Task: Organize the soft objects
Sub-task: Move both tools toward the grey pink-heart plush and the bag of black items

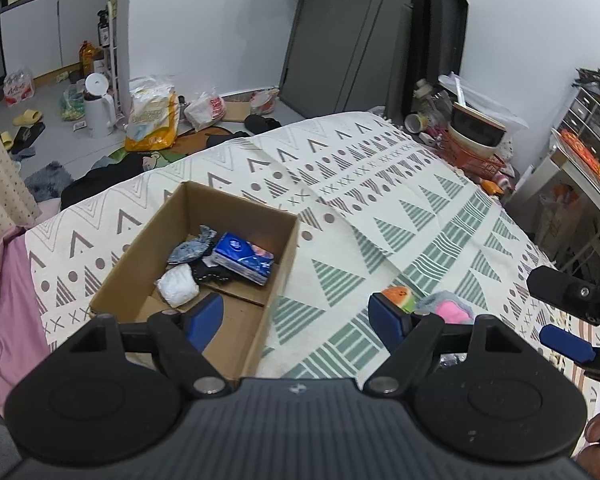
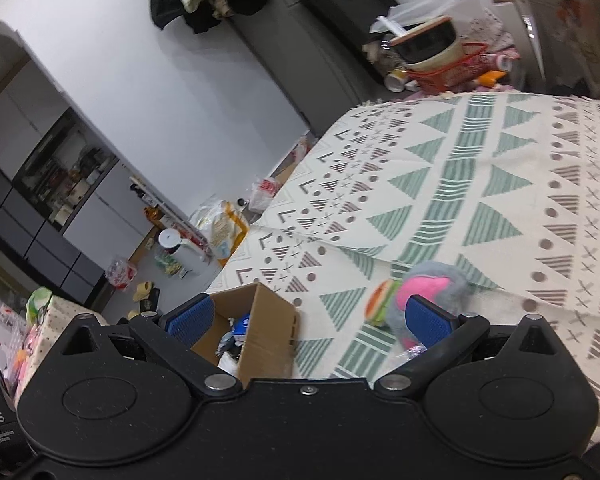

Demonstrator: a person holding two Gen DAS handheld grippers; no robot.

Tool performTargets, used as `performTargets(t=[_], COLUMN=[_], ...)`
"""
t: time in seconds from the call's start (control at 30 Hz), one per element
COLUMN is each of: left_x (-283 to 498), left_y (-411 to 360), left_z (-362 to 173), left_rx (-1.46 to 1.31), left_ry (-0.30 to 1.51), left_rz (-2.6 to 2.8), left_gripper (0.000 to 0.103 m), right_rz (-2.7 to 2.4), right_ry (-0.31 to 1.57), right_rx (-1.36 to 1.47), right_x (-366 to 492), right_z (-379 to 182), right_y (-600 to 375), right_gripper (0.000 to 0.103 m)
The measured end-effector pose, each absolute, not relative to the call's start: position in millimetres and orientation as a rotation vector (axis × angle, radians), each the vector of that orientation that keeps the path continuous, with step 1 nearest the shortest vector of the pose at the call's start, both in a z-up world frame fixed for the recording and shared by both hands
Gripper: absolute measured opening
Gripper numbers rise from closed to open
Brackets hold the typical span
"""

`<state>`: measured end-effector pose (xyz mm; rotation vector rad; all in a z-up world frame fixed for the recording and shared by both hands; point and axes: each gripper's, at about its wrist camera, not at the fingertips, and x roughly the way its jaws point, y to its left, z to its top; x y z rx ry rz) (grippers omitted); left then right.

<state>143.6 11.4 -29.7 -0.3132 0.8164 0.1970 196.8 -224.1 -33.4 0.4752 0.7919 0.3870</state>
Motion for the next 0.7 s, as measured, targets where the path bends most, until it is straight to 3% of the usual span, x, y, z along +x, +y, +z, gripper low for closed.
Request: performTargets(t=[0.7], left_x=[148.2], left_y=[-60.9], left_z=[-31.2], left_rx=[-0.212], left_ry=[0.849], left_rz=[0.123], left_gripper=[0.078], right_rz=[0.244], right_ry=[0.874], right_rx=[0.634], right_x=[177.2], right_z=[-66.6], right_y=[-296.0], right_gripper=[0.103])
